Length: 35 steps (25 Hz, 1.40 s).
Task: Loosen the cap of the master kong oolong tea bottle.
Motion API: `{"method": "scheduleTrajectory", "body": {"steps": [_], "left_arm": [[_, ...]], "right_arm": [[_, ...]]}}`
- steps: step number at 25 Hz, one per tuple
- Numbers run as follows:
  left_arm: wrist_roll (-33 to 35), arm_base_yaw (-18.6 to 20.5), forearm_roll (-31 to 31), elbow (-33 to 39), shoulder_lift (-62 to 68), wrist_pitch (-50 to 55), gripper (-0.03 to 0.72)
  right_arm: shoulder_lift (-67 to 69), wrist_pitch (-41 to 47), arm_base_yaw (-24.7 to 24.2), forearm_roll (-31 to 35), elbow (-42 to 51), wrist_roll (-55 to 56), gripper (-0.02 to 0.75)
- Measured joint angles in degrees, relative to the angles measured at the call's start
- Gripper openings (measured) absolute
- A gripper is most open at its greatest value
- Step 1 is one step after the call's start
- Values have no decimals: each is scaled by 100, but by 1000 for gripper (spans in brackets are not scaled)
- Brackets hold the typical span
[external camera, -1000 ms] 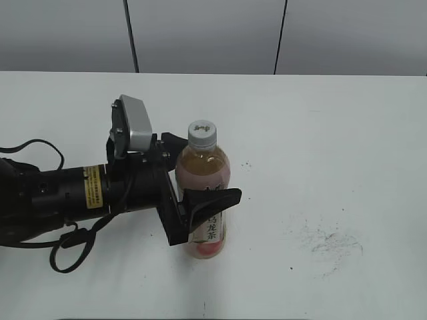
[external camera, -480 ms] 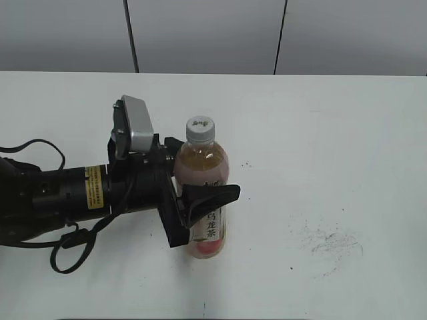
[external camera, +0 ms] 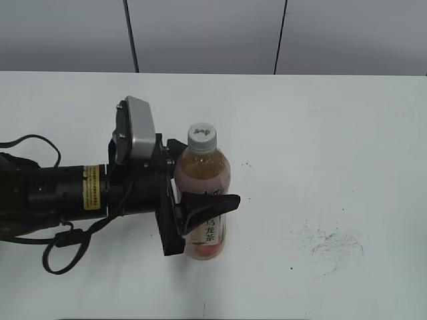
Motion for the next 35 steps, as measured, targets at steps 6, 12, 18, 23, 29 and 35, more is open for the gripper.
{"method": "scheduleTrajectory", "body": {"steps": [6,12,18,23,29,35], "left_arm": [[0,0,191,10,-430,205,447],[0,0,329,10,-436,254,447],[0,0,251,10,-356,405,447],[0,0,100,4,-36,71,447],[6,0,42,4,28,-37,447],[6,0,42,4,28,-37,447]], "right_arm": [[0,0,0,0,0,0,536],[0,0,0,0,0,0,536],[0,0,0,0,0,0,536],[0,0,0,0,0,0,536],[0,0,0,0,0,0,536],[0,0,0,0,0,0,536]]}}
